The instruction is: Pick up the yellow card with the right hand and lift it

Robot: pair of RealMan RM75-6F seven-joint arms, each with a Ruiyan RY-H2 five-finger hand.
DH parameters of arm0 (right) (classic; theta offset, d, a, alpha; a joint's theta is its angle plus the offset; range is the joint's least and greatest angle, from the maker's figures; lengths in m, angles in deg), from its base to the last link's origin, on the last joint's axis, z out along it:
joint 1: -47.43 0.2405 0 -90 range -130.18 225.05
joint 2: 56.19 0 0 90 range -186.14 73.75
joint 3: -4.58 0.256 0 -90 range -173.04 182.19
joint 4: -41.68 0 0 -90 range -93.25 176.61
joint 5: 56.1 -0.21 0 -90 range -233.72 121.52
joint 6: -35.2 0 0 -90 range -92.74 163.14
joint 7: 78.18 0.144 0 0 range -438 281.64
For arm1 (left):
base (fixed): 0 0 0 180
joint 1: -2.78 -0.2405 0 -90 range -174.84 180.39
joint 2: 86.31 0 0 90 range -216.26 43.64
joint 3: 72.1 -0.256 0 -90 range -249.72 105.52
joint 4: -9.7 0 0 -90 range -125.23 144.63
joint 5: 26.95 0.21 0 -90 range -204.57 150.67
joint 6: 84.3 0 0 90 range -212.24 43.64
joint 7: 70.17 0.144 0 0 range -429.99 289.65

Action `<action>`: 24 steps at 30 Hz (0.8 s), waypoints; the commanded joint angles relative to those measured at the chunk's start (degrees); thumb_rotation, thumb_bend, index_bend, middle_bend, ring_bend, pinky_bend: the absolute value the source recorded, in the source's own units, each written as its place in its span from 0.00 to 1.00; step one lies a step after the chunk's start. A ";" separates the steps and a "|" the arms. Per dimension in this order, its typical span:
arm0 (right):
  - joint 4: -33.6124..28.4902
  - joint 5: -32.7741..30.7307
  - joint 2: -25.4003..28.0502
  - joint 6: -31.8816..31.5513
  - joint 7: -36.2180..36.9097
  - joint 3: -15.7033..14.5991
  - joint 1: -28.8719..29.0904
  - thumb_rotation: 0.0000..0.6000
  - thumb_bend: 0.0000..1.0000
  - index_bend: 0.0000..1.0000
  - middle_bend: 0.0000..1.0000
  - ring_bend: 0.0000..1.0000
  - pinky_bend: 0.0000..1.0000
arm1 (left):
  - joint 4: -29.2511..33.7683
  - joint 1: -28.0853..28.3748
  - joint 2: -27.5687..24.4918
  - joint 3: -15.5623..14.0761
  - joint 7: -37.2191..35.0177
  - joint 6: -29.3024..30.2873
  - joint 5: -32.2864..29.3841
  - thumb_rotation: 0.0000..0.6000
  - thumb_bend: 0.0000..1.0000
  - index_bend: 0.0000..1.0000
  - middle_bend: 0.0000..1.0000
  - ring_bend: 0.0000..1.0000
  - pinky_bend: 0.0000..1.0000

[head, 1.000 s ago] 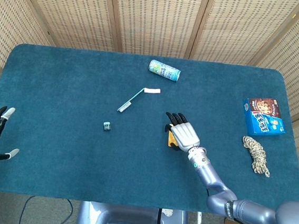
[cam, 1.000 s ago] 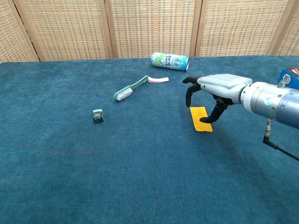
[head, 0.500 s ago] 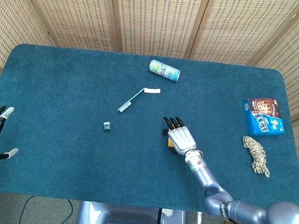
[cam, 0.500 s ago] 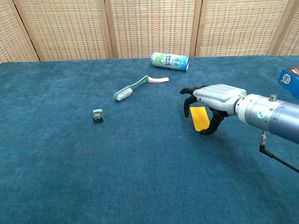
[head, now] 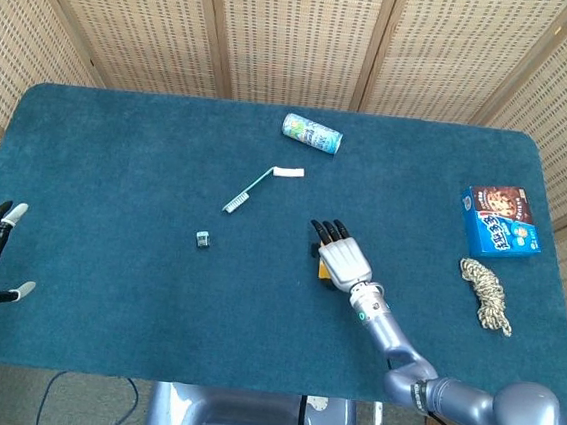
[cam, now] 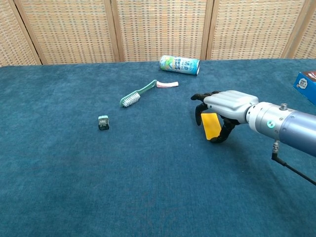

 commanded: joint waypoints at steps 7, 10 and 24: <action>0.19 -0.37 0.28 0.23 0.18 0.97 0.06 1.00 0.50 0.44 0.00 0.00 0.00 | -0.06 0.10 -0.01 0.07 -0.03 -0.18 -0.19 1.00 0.00 0.00 0.00 0.00 0.00; -0.21 -0.01 0.78 0.75 0.22 0.63 0.05 1.00 0.52 0.46 0.00 0.00 0.00 | -0.02 0.13 0.02 0.05 0.04 -0.23 -0.19 1.00 0.00 0.00 0.00 0.00 0.00; -0.20 -0.20 1.28 2.24 0.14 0.26 -0.14 1.00 0.65 0.67 0.00 0.00 0.00 | 0.06 0.06 -0.06 0.03 -0.12 0.08 0.04 1.00 0.00 0.00 0.00 0.00 0.00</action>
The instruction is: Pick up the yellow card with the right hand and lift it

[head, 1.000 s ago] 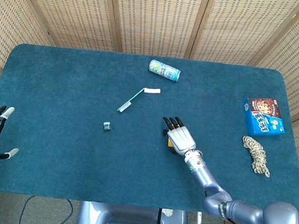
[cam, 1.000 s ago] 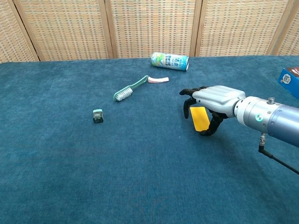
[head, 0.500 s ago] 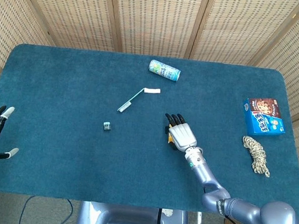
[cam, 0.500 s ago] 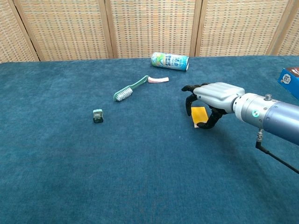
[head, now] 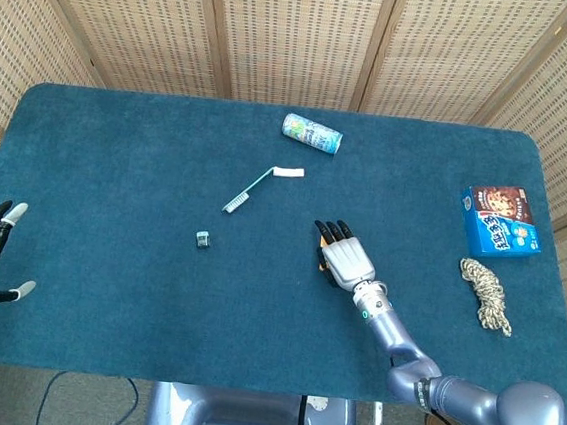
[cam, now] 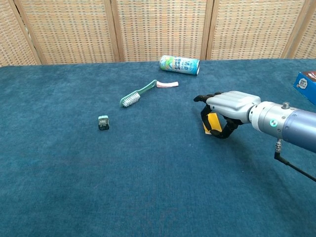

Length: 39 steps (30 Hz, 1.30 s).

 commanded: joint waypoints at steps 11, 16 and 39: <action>1.65 0.76 0.00 -1.26 1.22 1.62 0.51 1.00 0.66 0.72 0.01 0.00 0.00 | -0.05 0.08 -0.09 0.09 -0.22 -0.24 -0.30 1.00 0.00 0.00 0.00 0.00 0.00; 4.25 -0.70 0.15 -1.64 2.09 5.00 2.01 1.00 0.66 0.72 0.02 0.00 0.00 | -0.13 0.20 -0.08 0.06 -0.32 -0.55 -0.40 1.00 0.00 0.00 0.00 0.00 0.00; -18.04 -2.94 13.39 -1.21 13.43 11.16 1.41 1.00 0.62 0.73 0.03 0.00 0.00 | 0.22 0.24 -0.88 -0.39 -2.18 -0.44 0.78 1.00 0.00 0.00 0.00 0.00 0.00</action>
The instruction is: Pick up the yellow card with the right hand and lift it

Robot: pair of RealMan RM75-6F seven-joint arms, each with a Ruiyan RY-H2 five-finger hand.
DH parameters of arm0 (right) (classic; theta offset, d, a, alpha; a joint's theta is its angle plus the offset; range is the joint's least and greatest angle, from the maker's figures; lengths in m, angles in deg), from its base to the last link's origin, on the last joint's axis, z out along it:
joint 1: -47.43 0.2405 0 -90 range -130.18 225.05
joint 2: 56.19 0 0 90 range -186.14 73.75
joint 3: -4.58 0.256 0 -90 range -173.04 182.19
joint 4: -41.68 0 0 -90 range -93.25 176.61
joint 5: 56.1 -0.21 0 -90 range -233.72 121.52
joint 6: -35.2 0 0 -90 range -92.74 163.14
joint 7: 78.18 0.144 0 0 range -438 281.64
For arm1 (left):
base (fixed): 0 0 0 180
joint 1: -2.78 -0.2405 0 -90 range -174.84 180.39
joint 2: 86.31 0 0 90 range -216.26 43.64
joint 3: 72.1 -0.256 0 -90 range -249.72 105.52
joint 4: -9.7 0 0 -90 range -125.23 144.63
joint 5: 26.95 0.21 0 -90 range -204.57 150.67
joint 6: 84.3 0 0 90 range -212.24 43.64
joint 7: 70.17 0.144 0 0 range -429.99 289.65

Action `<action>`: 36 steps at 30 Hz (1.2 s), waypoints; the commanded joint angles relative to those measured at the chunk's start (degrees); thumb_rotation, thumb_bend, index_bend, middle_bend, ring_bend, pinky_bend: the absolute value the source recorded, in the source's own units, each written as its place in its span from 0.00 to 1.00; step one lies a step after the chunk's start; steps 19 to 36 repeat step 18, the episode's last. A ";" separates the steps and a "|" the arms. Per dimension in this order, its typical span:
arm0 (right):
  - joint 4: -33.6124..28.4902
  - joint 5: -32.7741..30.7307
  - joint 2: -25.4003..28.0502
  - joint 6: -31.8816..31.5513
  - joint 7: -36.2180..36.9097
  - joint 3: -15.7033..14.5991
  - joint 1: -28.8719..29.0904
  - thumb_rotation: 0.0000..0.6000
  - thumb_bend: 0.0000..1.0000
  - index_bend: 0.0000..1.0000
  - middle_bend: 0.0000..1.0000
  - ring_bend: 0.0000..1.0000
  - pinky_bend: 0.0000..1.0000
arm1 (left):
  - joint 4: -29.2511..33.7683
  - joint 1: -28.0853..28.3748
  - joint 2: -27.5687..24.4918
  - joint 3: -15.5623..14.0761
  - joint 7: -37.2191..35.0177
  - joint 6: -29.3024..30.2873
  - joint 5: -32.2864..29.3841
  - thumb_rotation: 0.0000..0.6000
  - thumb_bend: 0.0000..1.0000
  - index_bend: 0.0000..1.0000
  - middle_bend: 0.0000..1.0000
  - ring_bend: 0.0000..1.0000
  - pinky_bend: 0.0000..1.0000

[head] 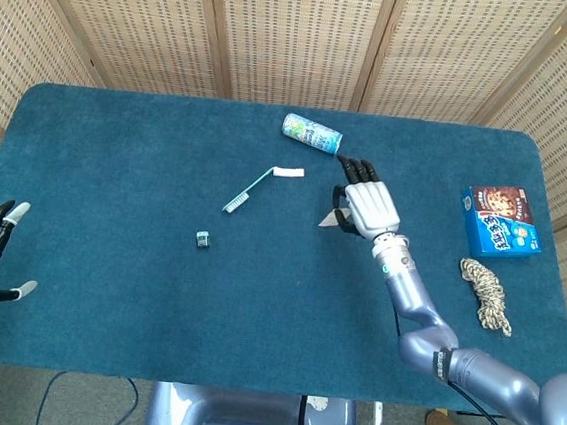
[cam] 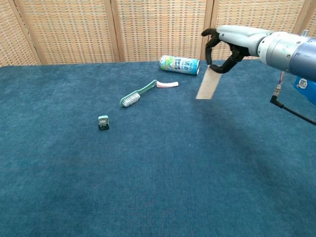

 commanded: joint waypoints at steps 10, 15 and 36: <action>-21.61 -2.52 1.07 3.88 9.68 -2.11 -0.82 1.00 0.61 0.74 0.03 0.00 0.00 | 0.26 -0.79 -1.39 -1.12 -3.08 1.52 2.76 1.00 0.00 0.00 0.00 0.00 0.00; -23.38 -3.95 -0.28 3.27 8.17 -3.38 -0.34 1.00 0.61 0.74 0.03 0.00 0.00 | 0.44 -0.75 -1.58 -1.51 -3.23 1.24 3.27 1.00 0.00 0.00 0.00 0.00 0.00; -23.80 -4.80 -0.41 2.50 6.93 -3.84 -0.29 1.00 0.61 0.74 0.03 0.00 0.00 | 0.49 -0.73 -1.56 -1.59 -3.14 1.08 3.25 1.00 0.00 0.00 0.00 0.00 0.00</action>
